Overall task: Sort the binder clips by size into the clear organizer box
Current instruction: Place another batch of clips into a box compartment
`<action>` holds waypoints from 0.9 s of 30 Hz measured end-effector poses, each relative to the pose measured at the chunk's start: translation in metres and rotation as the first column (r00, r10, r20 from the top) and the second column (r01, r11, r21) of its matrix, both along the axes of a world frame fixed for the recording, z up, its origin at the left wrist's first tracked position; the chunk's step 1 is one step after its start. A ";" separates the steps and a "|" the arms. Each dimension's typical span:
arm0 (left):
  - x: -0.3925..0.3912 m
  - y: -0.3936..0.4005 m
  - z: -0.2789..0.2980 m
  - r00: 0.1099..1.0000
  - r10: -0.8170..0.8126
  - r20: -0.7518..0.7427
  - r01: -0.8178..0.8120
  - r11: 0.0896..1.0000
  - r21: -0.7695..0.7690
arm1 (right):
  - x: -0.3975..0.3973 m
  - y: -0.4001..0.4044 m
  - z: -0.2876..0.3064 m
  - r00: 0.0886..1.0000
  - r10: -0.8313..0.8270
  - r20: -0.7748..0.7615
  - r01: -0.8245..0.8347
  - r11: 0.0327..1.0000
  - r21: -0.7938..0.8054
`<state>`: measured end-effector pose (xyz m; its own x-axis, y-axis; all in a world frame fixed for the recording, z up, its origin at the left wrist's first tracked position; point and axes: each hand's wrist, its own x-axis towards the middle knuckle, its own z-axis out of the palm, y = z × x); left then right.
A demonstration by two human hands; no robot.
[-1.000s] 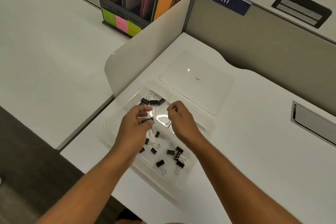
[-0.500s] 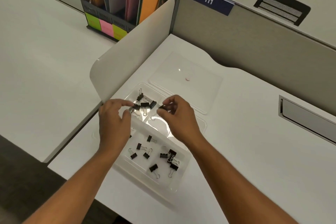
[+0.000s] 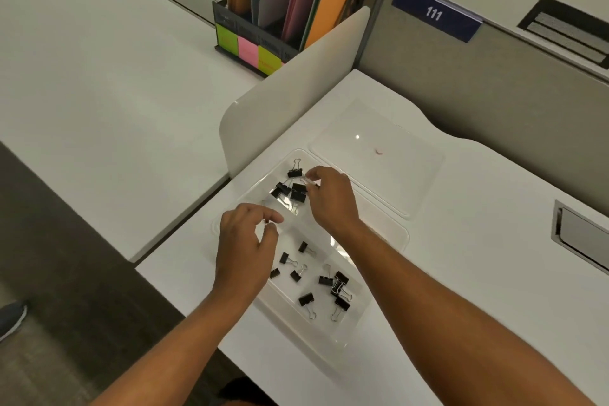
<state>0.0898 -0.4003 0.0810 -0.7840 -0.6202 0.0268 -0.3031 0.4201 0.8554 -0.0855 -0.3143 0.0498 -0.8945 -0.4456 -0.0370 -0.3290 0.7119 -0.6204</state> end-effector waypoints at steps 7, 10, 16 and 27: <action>-0.003 0.003 -0.006 0.999 -0.040 -0.015 0.039 0.998 -0.044 | -0.017 -0.024 0.008 0.974 0.204 -0.101 -0.185 0.968 0.170; 0.001 0.006 -0.018 0.998 -0.061 0.023 0.062 0.997 -0.051 | -0.023 -0.030 0.003 0.945 0.263 -0.194 -0.219 0.950 0.223; 0.015 0.006 -0.034 0.985 -0.153 0.077 0.160 0.983 -0.087 | -0.030 -0.036 -0.013 0.850 0.309 -0.426 -0.172 0.928 0.329; 0.019 0.004 -0.045 0.975 -0.179 0.134 0.195 0.974 -0.114 | -0.037 -0.036 -0.012 0.863 0.348 -0.365 -0.250 0.924 0.290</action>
